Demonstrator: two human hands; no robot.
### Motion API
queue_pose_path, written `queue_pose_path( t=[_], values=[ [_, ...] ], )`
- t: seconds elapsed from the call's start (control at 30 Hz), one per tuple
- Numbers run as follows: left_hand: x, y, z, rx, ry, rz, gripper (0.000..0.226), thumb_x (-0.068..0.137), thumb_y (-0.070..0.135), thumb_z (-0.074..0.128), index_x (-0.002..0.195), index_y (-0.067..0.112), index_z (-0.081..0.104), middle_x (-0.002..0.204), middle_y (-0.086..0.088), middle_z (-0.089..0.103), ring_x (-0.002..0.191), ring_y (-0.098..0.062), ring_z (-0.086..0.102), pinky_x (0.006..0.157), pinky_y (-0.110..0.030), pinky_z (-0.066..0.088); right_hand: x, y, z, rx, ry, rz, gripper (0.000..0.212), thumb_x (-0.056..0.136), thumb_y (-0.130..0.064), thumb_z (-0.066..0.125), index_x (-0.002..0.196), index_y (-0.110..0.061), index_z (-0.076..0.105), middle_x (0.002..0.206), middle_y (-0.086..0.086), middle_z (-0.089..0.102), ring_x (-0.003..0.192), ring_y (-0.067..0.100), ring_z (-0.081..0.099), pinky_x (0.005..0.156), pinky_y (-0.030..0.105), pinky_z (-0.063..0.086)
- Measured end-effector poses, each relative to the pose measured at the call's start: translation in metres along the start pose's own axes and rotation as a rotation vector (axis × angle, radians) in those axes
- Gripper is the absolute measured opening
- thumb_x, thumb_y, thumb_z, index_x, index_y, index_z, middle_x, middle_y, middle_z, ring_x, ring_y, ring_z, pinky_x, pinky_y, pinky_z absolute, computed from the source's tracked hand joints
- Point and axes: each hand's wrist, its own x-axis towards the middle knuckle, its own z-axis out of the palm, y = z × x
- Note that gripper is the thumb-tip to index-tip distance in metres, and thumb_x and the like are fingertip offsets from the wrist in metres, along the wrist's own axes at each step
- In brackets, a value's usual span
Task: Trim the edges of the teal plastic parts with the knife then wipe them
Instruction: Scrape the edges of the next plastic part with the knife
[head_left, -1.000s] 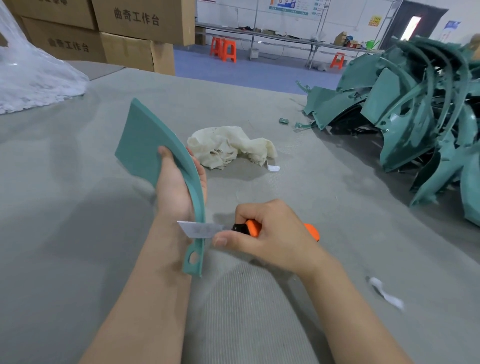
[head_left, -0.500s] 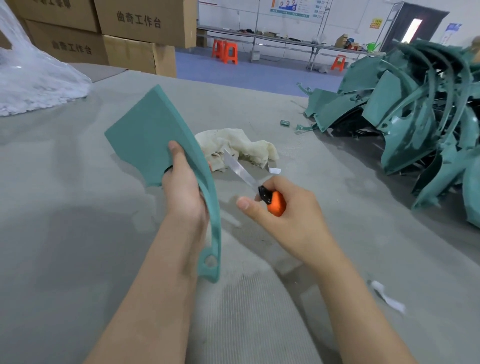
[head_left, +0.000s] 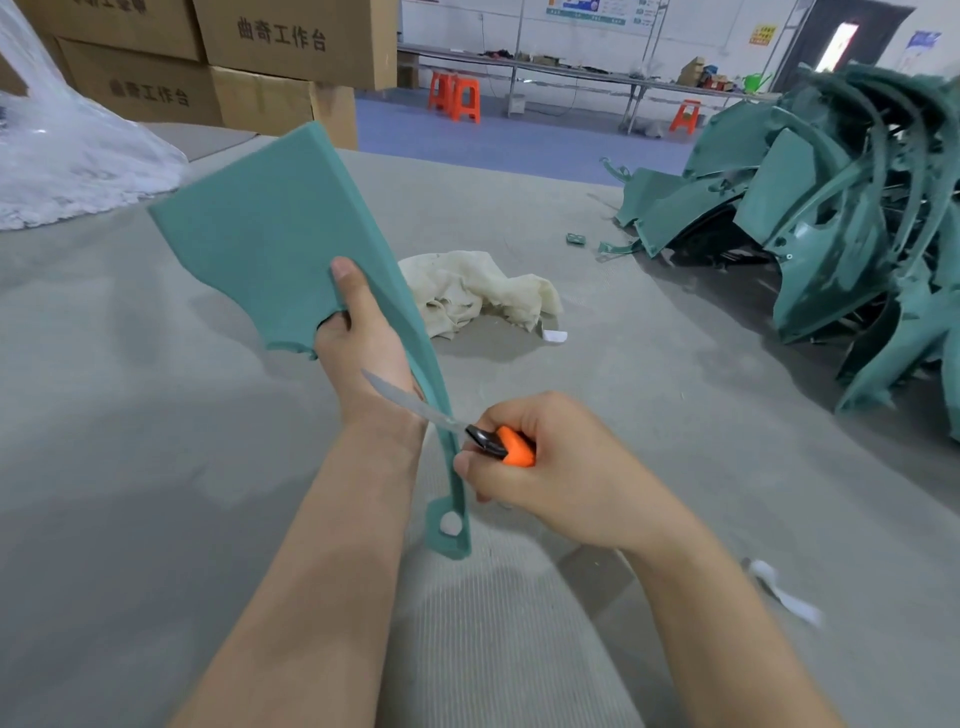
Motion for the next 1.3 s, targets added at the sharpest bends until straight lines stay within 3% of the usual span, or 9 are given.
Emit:
queue_pose_path(
  t=[0.13, 0.27, 0.37, 0.53, 0.77, 0.9, 1.03, 1.17, 1.3],
  values=[
    [0.001, -0.002, 0.001, -0.055, -0.083, -0.019, 0.056, 0.096, 0.052, 0.044, 0.122, 0.005, 0.061, 0.116, -0.006, 0.068, 0.103, -0.022, 0.066, 0.093, -0.036, 0.052, 0.001, 0.000, 0.000, -0.031, 0.045, 0.000, 0.025, 0.084, -0.020, 0.062, 0.061, -0.012, 0.056, 0.057, 0.008, 0.055, 0.051, 0.017, 0.044, 0.054, 0.034, 0.041],
    [-0.005, -0.004, 0.009, -0.089, -0.248, -0.016, 0.032, 0.101, 0.036, 0.042, 0.089, 0.009, 0.055, 0.071, 0.000, 0.065, 0.054, -0.009, 0.059, 0.053, -0.019, 0.048, 0.004, 0.002, 0.001, -0.054, 0.114, 0.000, 0.023, 0.084, -0.022, 0.060, 0.066, -0.008, 0.055, 0.064, 0.013, 0.058, 0.055, 0.020, 0.046, 0.055, 0.033, 0.041],
    [-0.018, -0.010, 0.015, 0.098, -0.412, 0.099, 0.020, 0.102, 0.023, 0.041, 0.084, 0.016, 0.043, 0.058, 0.002, 0.058, 0.045, -0.005, 0.052, 0.047, -0.017, 0.044, 0.006, 0.005, -0.003, -0.019, 0.240, 0.008, 0.022, 0.083, -0.020, 0.060, 0.069, -0.005, 0.053, 0.067, 0.017, 0.057, 0.059, 0.028, 0.046, 0.055, 0.035, 0.041],
    [-0.020, -0.018, 0.010, 0.355, -0.552, 0.177, 0.029, 0.100, 0.023, 0.048, 0.089, -0.002, 0.057, 0.059, -0.005, 0.053, 0.055, -0.016, 0.049, 0.059, -0.024, 0.041, 0.007, 0.013, -0.008, 0.014, 0.325, -0.006, 0.029, 0.087, -0.027, 0.058, 0.077, -0.001, 0.053, 0.070, 0.020, 0.057, 0.060, 0.029, 0.045, 0.057, 0.036, 0.042],
    [-0.023, -0.016, 0.008, 0.465, -0.605, 0.261, 0.020, 0.101, 0.023, 0.044, 0.088, 0.010, 0.054, 0.070, -0.012, 0.049, 0.060, -0.018, 0.049, 0.050, -0.012, 0.041, 0.009, 0.034, -0.023, -0.185, 0.586, 0.118, 0.039, 0.089, -0.031, 0.060, 0.059, -0.019, 0.040, 0.047, -0.002, 0.038, 0.049, 0.016, 0.037, 0.048, 0.024, 0.028],
    [-0.021, -0.015, 0.007, 0.442, -0.589, 0.234, 0.031, 0.101, 0.019, 0.043, 0.100, -0.009, 0.056, 0.073, -0.014, 0.044, 0.063, -0.022, 0.047, 0.044, -0.007, 0.038, 0.011, 0.046, -0.026, -0.349, 0.513, 0.214, 0.034, 0.091, -0.031, 0.058, 0.063, -0.023, 0.040, 0.055, -0.005, 0.044, 0.056, 0.013, 0.041, 0.049, 0.029, 0.026],
    [-0.018, -0.012, 0.005, 0.434, -0.554, 0.227, 0.027, 0.101, 0.020, 0.043, 0.089, -0.001, 0.055, 0.071, -0.014, 0.047, 0.064, -0.020, 0.050, 0.043, -0.006, 0.036, 0.009, 0.047, -0.026, -0.217, 0.418, 0.166, 0.017, 0.086, -0.015, 0.057, 0.096, -0.028, 0.056, 0.085, -0.009, 0.064, 0.082, 0.012, 0.058, 0.069, 0.025, 0.045],
    [-0.015, -0.013, 0.002, 0.427, -0.519, 0.174, 0.029, 0.100, 0.025, 0.045, 0.077, 0.011, 0.053, 0.057, 0.003, 0.051, 0.046, -0.005, 0.050, 0.048, -0.016, 0.039, 0.006, 0.041, -0.022, -0.136, 0.418, 0.045, 0.033, 0.081, -0.046, 0.067, 0.065, -0.022, 0.049, 0.051, -0.011, 0.044, 0.052, 0.006, 0.042, 0.050, 0.018, 0.033],
    [-0.011, -0.015, 0.003, 0.308, -0.498, 0.056, 0.025, 0.099, 0.024, 0.046, 0.081, 0.010, 0.055, 0.047, 0.007, 0.049, 0.046, -0.009, 0.043, 0.051, -0.024, 0.036, 0.005, 0.033, -0.015, -0.137, 0.301, -0.066, 0.046, 0.079, -0.045, 0.069, 0.055, -0.021, 0.039, 0.048, -0.007, 0.035, 0.049, 0.011, 0.033, 0.048, 0.021, 0.024]
  ],
)
